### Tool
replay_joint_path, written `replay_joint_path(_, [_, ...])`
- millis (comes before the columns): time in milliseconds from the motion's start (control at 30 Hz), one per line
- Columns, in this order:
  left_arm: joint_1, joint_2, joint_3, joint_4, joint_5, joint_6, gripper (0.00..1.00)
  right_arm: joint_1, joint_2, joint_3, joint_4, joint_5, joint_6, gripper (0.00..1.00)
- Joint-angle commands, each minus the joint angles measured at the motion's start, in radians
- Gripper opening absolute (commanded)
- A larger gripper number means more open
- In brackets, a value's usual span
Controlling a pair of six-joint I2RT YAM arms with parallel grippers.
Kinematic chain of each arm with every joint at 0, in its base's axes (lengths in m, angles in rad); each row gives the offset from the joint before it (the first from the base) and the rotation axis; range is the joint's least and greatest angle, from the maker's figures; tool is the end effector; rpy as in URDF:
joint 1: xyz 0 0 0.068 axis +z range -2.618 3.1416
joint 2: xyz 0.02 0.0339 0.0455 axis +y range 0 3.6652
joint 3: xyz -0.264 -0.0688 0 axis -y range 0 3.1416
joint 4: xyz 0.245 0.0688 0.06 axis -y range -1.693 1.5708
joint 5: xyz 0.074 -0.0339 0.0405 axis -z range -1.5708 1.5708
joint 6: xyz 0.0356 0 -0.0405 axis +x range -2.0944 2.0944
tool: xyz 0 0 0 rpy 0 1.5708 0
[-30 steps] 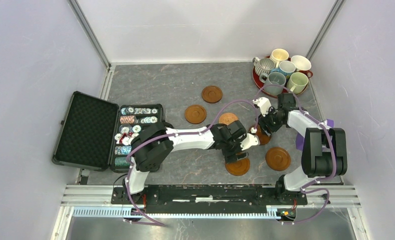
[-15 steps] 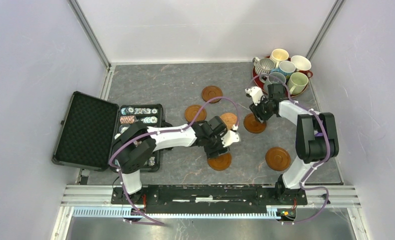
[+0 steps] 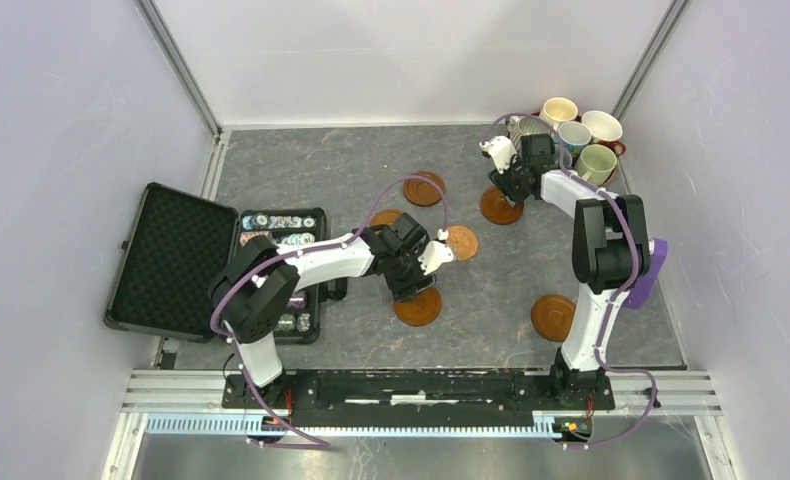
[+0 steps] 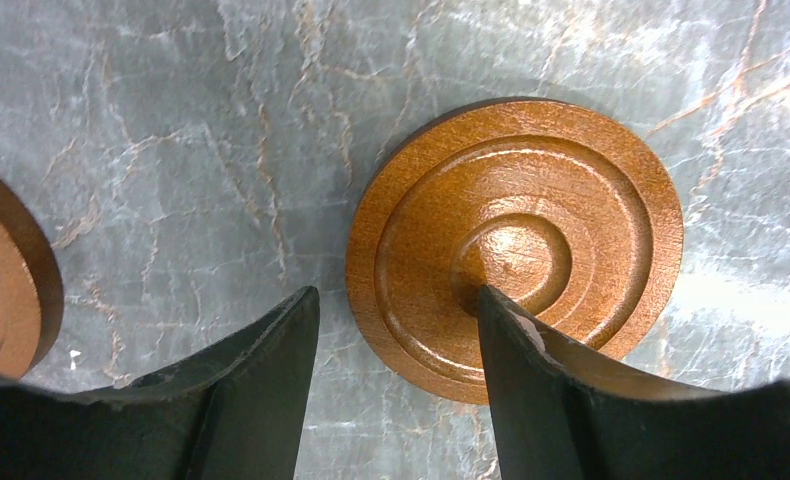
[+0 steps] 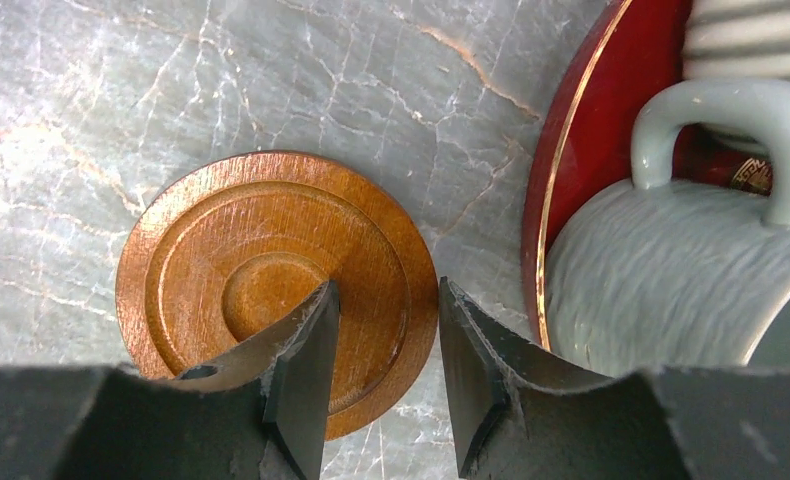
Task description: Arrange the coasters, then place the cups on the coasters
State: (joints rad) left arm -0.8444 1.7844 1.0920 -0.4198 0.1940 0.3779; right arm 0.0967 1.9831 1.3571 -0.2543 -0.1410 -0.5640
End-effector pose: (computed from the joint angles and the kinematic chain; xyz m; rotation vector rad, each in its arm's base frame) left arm 0.2280 -0.2670 0.1636 1.6065 2.1857 -0.4030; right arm 0.4266 0.0464 0.1762 -0.8496 2.2868 -0.0355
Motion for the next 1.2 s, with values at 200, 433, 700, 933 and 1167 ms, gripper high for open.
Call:
replay_joint_path(200, [0.022,-0.039,-0.001,-0.037,0.008,0.049,0.72,0.017,-0.045,0.092,-0.023,-0.046,0.032,0.54])
replay_joint_path(433, [0.026,-0.099,0.04,-0.059,0.013,0.017,0.86,0.015,-0.243,0.122,-0.161,-0.108,-0.001,0.7])
replay_joint_path(700, [0.107,-0.147,0.066,-0.112,0.077,0.012,0.9,-0.059,-0.496,-0.156,-0.455,-0.218,-0.261,0.72])
replay_joint_path(933, [0.114,-0.149,0.023,-0.103,0.104,0.022,0.93,-0.15,-0.621,-0.408,-0.589,-0.203,-0.489,0.72])
replay_joint_path(1167, [0.108,-0.132,-0.002,-0.081,0.119,0.022,0.94,-0.179,-0.631,-0.507,-0.636,-0.158,-0.599,0.72])
